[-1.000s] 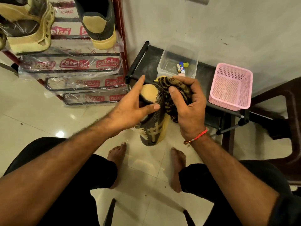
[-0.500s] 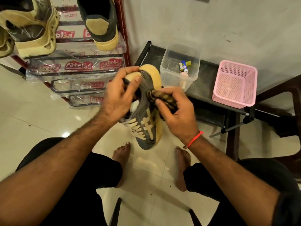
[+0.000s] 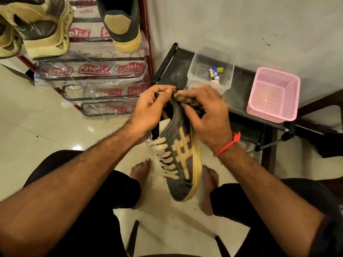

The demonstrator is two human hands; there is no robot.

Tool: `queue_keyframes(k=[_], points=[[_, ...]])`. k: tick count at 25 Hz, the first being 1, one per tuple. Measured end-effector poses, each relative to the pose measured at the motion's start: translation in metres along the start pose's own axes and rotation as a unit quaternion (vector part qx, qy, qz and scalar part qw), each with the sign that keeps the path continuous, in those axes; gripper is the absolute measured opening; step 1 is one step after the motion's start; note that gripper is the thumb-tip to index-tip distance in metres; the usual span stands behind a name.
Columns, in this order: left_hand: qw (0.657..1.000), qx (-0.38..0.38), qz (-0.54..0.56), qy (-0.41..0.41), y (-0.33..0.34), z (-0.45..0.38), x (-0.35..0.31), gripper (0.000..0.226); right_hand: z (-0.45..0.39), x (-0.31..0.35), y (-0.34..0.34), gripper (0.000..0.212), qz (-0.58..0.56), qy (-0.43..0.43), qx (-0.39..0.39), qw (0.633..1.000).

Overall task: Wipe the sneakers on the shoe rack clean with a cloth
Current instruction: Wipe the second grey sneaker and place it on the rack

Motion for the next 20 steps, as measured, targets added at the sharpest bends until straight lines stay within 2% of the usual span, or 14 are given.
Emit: queue_keyframes(k=[2, 4, 6, 7, 8, 10, 12, 14, 16, 18, 19, 20], points=[[0.994, -0.102, -0.004, -0.027, -0.027, -0.008, 0.001, 0.022, 0.025, 0.012, 0.014, 0.025, -0.021, -0.015, 0.063, 0.998], [0.984, -0.173, 0.010, -0.051, -0.054, -0.013, 0.001, 0.024, 0.046, 0.017, 0.030, 0.024, -0.018, -0.045, 0.157, 0.986], [0.976, -0.206, 0.012, -0.067, -0.068, -0.012, 0.002, 0.026, 0.058, 0.017, 0.045, 0.022, 0.012, -0.083, 0.258, 0.962], [0.975, -0.209, 0.009, -0.074, -0.070, -0.012, 0.002, 0.026, 0.059, 0.015, 0.048, 0.021, -0.003, -0.081, 0.283, 0.956], [0.975, -0.205, 0.010, -0.083, -0.070, -0.011, 0.004, 0.026, 0.055, 0.012, 0.046, 0.020, -0.047, -0.053, 0.285, 0.956], [0.974, -0.195, 0.032, -0.109, -0.068, -0.012, 0.008, 0.027, 0.037, -0.001, 0.035, 0.020, -0.172, 0.077, 0.232, 0.954], [0.975, -0.174, 0.052, -0.128, -0.062, -0.012, 0.007, 0.028, 0.028, -0.019, 0.028, 0.019, -0.283, 0.214, 0.169, 0.920], [0.987, -0.103, 0.025, -0.122, -0.052, -0.013, 0.003, 0.044, 0.028, -0.033, 0.030, 0.019, -0.348, 0.295, 0.132, 0.880], [0.989, 0.055, -0.114, -0.071, -0.038, -0.009, -0.003, 0.088, 0.032, -0.041, 0.035, 0.019, -0.393, 0.342, 0.100, 0.848], [0.945, 0.212, -0.250, 0.005, -0.021, -0.001, -0.002, 0.120, 0.033, -0.045, 0.036, 0.018, -0.421, 0.367, 0.073, 0.826], [0.925, 0.257, -0.278, 0.026, -0.015, 0.003, 0.001, 0.125, 0.033, -0.047, 0.037, 0.018, -0.426, 0.376, 0.066, 0.820], [0.925, 0.272, -0.265, 0.028, -0.012, 0.004, 0.003, 0.126, 0.034, -0.049, 0.039, 0.017, -0.426, 0.383, 0.064, 0.817]])
Point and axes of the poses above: each hand's wrist, its own z-axis away from the middle knuckle, its own y-axis out of the palm, x = y × z, the point moved 6 cm from there along -z, towards the middle knuckle, and after that the axes turned 6 degrees about y, right-handed, at the moved point
